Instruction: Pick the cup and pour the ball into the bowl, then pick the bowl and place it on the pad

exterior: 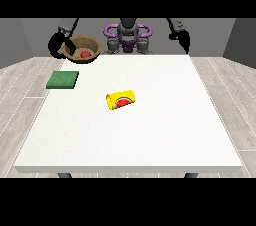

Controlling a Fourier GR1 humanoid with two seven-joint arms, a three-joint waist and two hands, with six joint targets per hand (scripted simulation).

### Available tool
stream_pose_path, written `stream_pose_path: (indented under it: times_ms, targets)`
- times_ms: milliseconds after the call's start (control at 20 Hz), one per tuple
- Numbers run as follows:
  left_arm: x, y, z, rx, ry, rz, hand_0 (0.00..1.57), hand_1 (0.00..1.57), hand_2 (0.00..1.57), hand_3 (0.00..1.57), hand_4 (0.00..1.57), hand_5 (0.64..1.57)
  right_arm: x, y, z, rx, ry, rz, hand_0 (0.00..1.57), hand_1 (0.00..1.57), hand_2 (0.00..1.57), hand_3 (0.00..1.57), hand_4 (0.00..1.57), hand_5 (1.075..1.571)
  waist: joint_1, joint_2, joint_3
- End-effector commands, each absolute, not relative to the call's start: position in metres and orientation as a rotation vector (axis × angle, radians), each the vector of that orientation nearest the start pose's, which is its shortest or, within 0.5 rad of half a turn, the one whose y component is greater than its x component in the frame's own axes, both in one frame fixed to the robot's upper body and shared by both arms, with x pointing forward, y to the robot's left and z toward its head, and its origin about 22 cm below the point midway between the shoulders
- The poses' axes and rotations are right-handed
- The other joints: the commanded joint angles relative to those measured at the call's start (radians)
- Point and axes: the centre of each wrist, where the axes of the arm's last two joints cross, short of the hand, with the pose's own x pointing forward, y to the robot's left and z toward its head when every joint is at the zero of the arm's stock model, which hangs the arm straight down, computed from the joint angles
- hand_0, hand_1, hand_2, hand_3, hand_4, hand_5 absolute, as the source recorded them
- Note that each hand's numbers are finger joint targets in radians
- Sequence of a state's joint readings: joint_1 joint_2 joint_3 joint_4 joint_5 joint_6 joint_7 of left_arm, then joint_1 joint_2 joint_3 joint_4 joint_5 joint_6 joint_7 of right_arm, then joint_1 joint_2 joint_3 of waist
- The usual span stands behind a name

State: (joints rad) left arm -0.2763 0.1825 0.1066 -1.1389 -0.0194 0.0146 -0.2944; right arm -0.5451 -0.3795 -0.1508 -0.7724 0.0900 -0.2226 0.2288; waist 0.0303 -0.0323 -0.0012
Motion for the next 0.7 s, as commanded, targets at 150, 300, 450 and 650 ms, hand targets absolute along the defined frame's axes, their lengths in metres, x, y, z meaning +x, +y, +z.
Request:
stream_pose_path:
  times_ms: [150, 300, 450, 650]
  targets:
    - [0.315, 0.301, -0.002, 0.164, -1.758, -0.102, 0.0, 0.0, 0.0, 0.0, 1.15, 1.463, 0.353, -0.376, 0.03, -0.597, -1.158, -0.019, 1.57, 1.57, 1.57, 0.68, 0.79, 1.57, 0.009, 0.082, 0.0012]
    - [0.323, 0.318, 0.036, 0.134, -1.817, -0.087, 0.0, 0.0, 0.0, 0.0, 1.29, 1.51, 0.33, -0.435, 0.038, -0.654, -1.189, -0.058, 1.57, 1.57, 1.57, 0.0, 0.89, 1.571, 0.053, 0.107, 0.0021]
    - [0.323, 0.383, 0.084, 0.141, -1.945, -0.071, 0.0, 0.0, 0.0, 0.0, 1.32, 1.562, 0.323, -0.447, 0.035, -0.693, -1.237, -0.163, 1.57, 1.57, 1.57, 0.0, 0.88, 1.571, 0.117, 0.192, 0.0027]
    - [0.298, 0.464, 0.099, 0.243, -1.965, 0.009, 0.0, 0.0, 0.0, 0.0, 1.28, 1.571, 0.329, -0.45, 0.058, -0.689, -1.303, -0.113, 1.57, 1.57, 1.57, 0.0, 0.82, 1.57, 0.064, 0.2, 0.0003]
